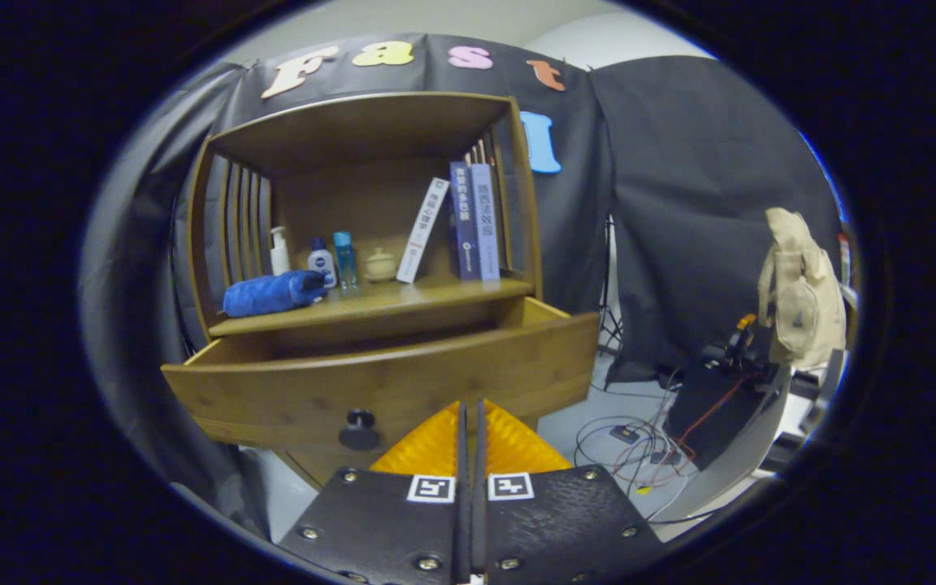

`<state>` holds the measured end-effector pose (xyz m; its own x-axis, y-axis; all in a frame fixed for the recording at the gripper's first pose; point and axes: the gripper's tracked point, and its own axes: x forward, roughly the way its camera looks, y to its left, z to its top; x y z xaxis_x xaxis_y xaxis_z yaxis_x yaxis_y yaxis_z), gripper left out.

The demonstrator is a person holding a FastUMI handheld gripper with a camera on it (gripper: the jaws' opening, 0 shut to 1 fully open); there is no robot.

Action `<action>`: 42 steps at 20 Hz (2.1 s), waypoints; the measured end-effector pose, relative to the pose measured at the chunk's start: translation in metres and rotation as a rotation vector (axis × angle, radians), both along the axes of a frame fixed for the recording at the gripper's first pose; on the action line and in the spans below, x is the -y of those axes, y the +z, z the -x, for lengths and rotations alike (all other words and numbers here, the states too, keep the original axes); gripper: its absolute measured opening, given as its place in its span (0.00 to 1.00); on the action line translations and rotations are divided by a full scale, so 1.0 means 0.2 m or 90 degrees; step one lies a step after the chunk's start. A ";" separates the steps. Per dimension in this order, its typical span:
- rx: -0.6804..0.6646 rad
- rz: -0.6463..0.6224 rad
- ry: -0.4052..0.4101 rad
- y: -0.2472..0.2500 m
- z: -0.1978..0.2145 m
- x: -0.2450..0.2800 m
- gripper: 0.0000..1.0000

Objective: Pull open the drawer, take out the items inside it, and place them on the countertop above the cabinet.

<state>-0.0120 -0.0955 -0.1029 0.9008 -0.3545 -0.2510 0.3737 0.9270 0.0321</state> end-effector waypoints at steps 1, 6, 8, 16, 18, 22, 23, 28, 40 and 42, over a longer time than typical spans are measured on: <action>0.011 0.006 0.011 0.06 -0.07 -0.03 0.01; 0.000 0.012 0.011 0.18 -0.39 -0.06 0.01; -0.038 0.003 0.012 0.16 -0.53 -0.09 0.01; -0.268 -0.064 0.014 -0.12 -0.84 -0.15 0.39; -0.320 -0.074 0.011 -0.19 -0.87 -0.15 0.39; -0.383 -0.131 0.010 -0.35 -0.93 -0.18 0.39; -0.392 -0.145 0.011 -0.39 -0.93 -0.19 0.39; -0.433 -0.142 0.027 -0.51 -0.95 -0.20 0.39; -0.419 -0.091 -0.058 -0.48 -0.94 -0.05 0.11; -0.390 -0.096 -0.086 -0.42 -0.93 -0.03 0.11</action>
<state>0.1740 -0.0900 -0.1872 0.5283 -0.3749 -0.7618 0.4788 0.8725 -0.0973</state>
